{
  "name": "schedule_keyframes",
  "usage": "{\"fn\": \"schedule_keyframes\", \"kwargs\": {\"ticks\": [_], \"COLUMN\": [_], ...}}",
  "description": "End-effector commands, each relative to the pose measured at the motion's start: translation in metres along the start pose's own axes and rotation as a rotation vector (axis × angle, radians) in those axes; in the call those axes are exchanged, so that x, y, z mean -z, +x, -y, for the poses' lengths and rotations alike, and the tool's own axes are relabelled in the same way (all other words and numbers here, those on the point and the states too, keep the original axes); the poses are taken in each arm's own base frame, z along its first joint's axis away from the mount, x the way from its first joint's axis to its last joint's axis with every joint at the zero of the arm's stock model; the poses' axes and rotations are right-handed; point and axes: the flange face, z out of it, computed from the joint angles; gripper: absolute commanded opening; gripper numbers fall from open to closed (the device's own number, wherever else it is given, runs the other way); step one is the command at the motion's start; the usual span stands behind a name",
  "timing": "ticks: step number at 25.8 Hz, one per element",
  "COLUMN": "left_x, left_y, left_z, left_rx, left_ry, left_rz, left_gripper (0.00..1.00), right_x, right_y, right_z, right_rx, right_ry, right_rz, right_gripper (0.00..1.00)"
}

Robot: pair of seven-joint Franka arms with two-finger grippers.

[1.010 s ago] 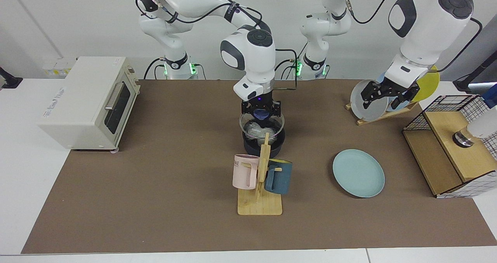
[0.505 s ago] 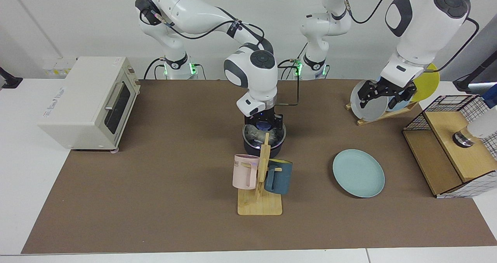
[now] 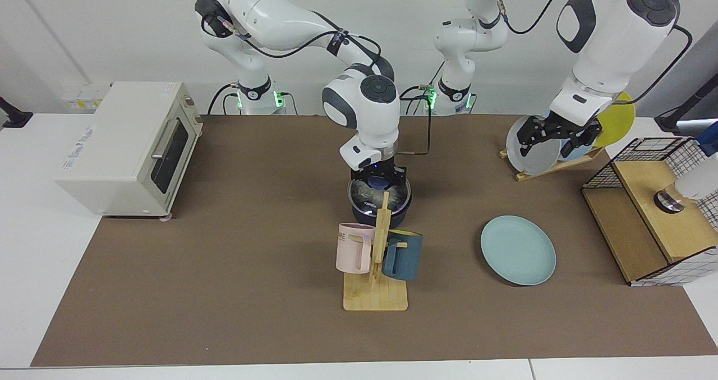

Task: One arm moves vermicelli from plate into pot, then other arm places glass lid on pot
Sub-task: 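Lower the glass lid onto the pot with the right gripper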

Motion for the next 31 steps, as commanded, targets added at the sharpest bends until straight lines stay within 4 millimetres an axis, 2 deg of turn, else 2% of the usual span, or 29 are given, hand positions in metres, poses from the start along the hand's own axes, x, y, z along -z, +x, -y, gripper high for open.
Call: {"fn": "schedule_keyframes", "kwargs": {"ticks": [1,11,21,27,31], "left_x": [0.0,0.0,0.001,0.001,0.001], "left_y": [-0.009,-0.009,-0.009,-0.009,-0.009], "left_z": [0.0,0.0,0.007,0.009,0.008], "left_rx": [-0.004,-0.004,0.006,0.009,0.008], "left_ry": [0.009,0.009,0.009,0.009,0.009], "left_rz": [0.003,0.003,0.0,0.0,0.002], "left_gripper": [1.0,1.0,1.0,1.0,1.0], "right_x": [0.006,-0.003,-0.006,-0.014,-0.018], "right_y": [0.003,-0.004,-0.007,-0.008,-0.018], "right_z": [0.003,0.011,0.011,0.013,0.02], "right_rx": [-0.032,-0.022,-0.018,-0.021,-0.001], "right_ry": [0.015,0.019,0.006,0.002,-0.01], "right_rz": [0.028,0.037,0.042,0.055,0.052], "right_gripper": [0.0,0.0,0.0,0.0,0.0]}}
